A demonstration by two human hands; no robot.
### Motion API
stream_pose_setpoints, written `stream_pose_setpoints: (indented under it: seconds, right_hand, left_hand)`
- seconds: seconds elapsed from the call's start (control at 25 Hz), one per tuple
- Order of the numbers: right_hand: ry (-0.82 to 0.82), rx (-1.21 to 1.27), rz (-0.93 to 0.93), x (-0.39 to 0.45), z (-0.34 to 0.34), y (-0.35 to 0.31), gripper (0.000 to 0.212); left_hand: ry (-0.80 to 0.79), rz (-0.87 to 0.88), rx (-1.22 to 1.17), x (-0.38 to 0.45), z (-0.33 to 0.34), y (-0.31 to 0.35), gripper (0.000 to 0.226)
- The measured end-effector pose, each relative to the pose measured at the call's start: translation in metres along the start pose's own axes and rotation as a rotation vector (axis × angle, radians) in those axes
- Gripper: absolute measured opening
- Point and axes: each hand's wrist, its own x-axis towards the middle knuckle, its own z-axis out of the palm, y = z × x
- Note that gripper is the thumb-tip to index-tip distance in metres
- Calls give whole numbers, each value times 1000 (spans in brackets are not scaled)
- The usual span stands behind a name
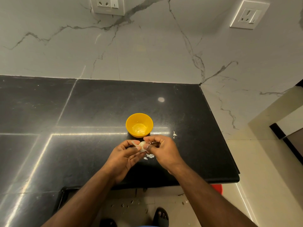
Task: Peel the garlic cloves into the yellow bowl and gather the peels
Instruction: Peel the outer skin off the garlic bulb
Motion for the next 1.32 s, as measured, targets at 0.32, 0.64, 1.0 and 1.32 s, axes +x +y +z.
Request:
stream_pose_setpoints:
  seconds: [0.32, 0.64, 1.0, 1.32]
  right_hand:
    - [57, -10, -41, -3, 3, -3, 19]
    - [61, 121, 120, 4, 9, -1, 22]
    - [126, -193, -3, 10, -23, 13, 14]
    - [210, -357, -106, 12, -30, 10, 12]
  left_hand:
    - [-51, 24, 46, -2, 0, 0, 40]
    - [-76, 15, -12, -2, -2, -4, 24]
    - [-13, -14, -32, 0, -4, -1, 29]
    - [22, -27, 64, 2, -5, -3, 29]
